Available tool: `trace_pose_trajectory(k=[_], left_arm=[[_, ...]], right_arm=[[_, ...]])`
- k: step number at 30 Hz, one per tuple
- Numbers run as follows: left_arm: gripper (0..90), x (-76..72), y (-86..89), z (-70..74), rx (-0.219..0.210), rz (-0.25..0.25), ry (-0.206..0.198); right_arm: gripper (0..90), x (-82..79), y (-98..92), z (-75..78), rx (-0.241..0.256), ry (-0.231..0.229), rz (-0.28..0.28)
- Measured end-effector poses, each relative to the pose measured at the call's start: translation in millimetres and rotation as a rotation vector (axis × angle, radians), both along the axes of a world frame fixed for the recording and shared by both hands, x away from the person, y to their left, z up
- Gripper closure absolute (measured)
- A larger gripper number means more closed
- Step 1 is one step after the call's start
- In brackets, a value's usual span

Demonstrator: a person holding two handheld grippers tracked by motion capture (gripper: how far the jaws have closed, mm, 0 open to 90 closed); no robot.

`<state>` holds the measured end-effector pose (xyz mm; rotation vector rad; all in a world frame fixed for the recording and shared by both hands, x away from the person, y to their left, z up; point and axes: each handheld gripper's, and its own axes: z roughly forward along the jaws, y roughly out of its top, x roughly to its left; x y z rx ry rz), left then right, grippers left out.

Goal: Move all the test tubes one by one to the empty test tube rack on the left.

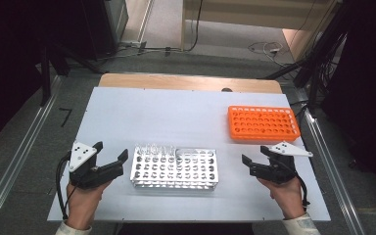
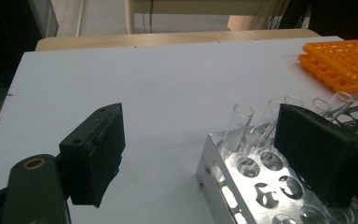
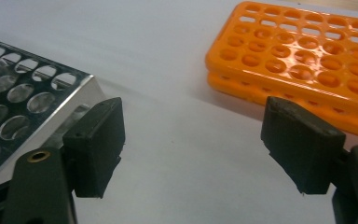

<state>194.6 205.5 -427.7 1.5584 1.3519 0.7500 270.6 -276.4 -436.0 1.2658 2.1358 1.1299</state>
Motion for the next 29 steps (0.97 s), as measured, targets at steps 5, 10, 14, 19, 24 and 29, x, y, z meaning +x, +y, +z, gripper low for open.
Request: trace_pose_trajectory(k=[5,10,14,19,24,29], left_arm=[[16.0,1.1,10.1,-8.5,0.013,0.041,0.010],[16.0,1.2,19.0,-18.2,0.019,0.078,0.031],[15.8,0.7,24.5,-25.4,0.029,0.093,0.053],[15.8,-0.5,31.7,-34.4,0.044,0.111,0.075],[15.9,1.2,39.2,-47.2,0.035,0.135,0.118],[15.8,8.0,40.0,-59.1,0.046,0.151,0.167]], right_arm=[[20.2,-1.6,-16.8,-4.1,-0.007,0.000,-0.045],[20.2,-3.6,-33.7,-7.8,-0.003,-0.004,-0.088],[20.2,-5.3,-46.3,-12.3,-0.013,-0.003,-0.123],[20.1,-6.5,-61.5,-23.1,-0.042,0.009,-0.173],[20.2,-3.8,-76.5,-38.3,-0.058,0.045,-0.220],[18.5,3.8,-86.0,-57.2,-0.069,0.115,-0.267]])
